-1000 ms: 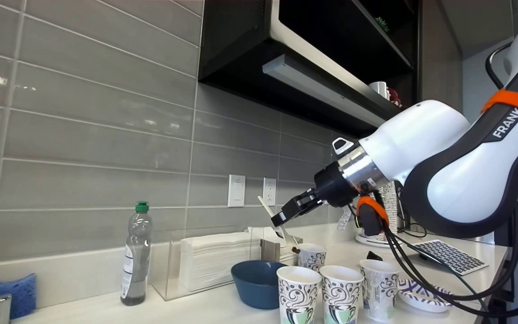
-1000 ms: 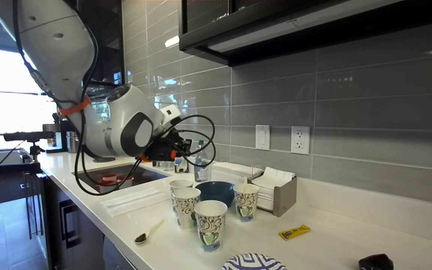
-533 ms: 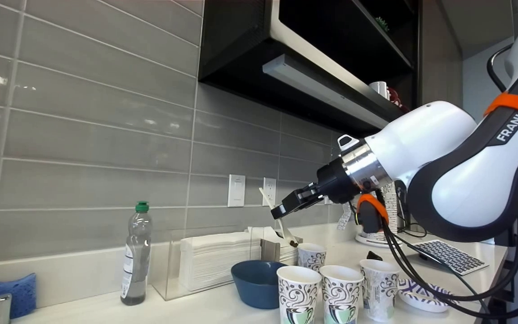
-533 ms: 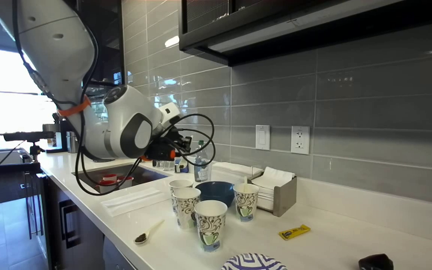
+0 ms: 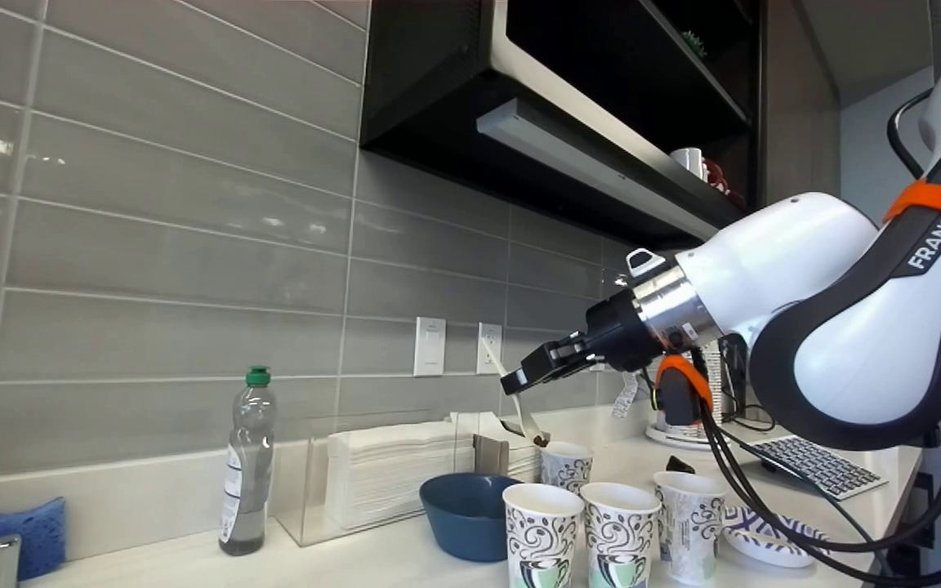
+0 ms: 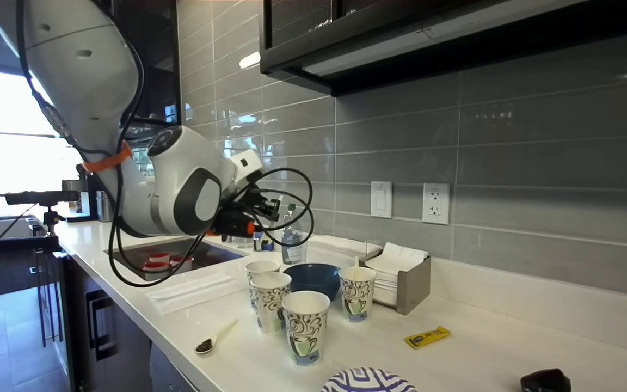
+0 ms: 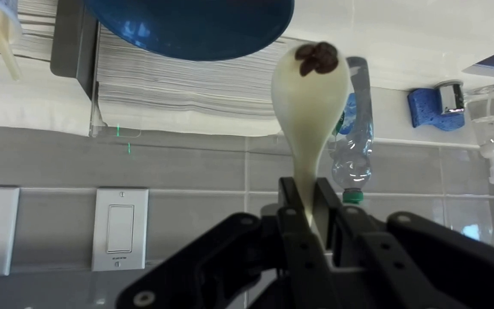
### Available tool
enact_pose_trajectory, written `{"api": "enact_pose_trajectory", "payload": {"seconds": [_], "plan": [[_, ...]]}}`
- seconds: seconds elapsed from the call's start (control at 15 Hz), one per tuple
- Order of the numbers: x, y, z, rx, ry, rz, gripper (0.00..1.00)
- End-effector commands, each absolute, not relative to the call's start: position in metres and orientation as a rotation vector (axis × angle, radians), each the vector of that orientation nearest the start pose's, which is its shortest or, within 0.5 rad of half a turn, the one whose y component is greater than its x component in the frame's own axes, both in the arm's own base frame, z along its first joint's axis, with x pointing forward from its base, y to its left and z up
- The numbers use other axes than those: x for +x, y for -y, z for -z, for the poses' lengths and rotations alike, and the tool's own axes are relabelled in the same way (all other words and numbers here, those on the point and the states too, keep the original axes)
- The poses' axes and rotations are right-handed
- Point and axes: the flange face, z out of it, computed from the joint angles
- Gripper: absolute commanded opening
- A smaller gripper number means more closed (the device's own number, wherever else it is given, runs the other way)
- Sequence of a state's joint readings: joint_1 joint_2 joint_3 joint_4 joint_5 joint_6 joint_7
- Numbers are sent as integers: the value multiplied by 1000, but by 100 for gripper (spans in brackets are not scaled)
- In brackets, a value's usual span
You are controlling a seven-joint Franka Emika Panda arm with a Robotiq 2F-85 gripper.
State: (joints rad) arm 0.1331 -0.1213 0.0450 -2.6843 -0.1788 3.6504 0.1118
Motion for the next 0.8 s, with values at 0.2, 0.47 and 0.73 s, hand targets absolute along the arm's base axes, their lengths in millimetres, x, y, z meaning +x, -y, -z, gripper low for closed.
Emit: {"api": "enact_pose_trajectory", "payload": {"seconds": [0.2,0.47,0.73], "plan": [[436,-95,-405,-2523,296,1544,3],[434,-98,-410,-2522,301,1549,3],[427,-122,-432,-2598,399,1475,3]]}}
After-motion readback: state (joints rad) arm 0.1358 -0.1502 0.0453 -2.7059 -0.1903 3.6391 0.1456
